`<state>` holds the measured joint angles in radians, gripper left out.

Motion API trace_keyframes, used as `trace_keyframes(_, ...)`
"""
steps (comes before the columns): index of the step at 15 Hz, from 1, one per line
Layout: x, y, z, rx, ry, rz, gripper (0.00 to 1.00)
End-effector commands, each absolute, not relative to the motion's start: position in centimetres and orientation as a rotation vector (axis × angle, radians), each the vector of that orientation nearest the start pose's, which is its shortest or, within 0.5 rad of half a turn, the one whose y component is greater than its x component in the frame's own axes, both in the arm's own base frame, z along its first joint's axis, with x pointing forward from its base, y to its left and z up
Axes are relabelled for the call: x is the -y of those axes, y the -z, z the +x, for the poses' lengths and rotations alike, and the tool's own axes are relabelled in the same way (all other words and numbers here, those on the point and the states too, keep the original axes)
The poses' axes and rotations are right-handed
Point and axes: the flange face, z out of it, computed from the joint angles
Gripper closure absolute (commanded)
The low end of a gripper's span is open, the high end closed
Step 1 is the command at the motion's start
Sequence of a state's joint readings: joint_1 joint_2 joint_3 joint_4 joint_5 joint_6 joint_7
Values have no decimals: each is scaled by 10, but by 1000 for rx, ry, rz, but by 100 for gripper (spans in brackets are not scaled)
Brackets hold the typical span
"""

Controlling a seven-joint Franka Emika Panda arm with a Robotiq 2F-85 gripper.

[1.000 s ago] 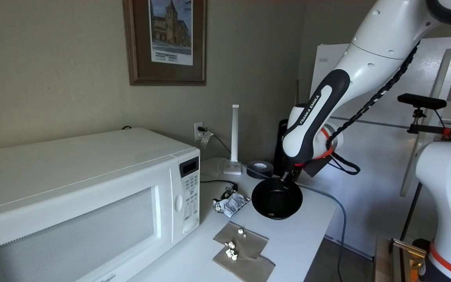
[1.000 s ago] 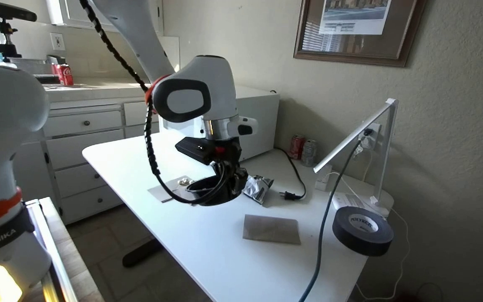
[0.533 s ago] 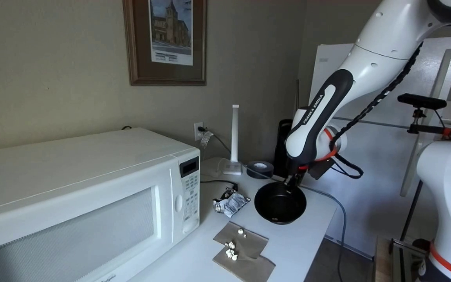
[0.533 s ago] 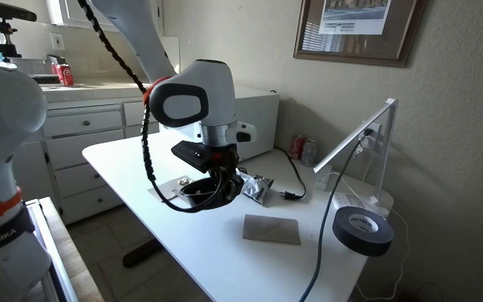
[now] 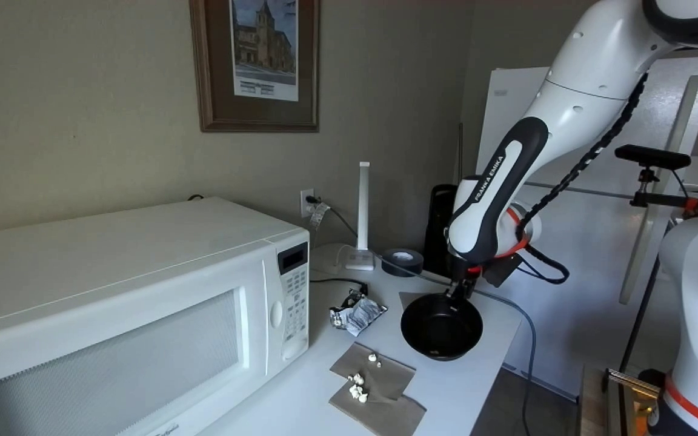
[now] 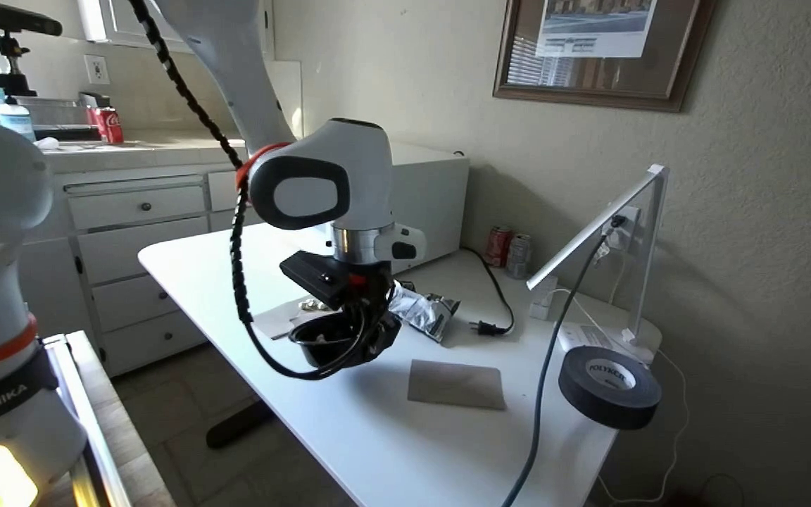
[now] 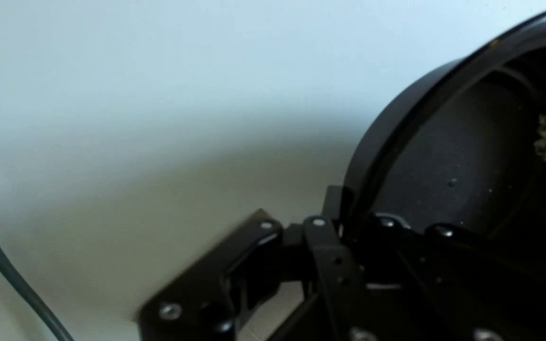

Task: Pour the contents of the black bowl onto the brown paper

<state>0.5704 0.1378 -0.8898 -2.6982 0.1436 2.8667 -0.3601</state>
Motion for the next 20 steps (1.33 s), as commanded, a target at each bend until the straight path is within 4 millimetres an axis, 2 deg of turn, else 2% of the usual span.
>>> trace_keyframes(1, 150, -202, 388, -135, 110, -3208, 98)
trace_keyframes(10, 157, -179, 399, -108, 140, -3187, 98)
trace_keyframes(11, 158, -175, 401, -101, 131, -3184, 68)
trace_keyframes(12, 159, -171, 403, -95, 131, -3188, 68)
trace_keyframes(15, 165, -166, 414, -81, 145, -3203, 48)
trace_keyframes(18, 168, -173, 427, -57, 190, -3230, 24)
trace_keyframes(20, 167, -188, 435, -12, 255, -3251, 9)
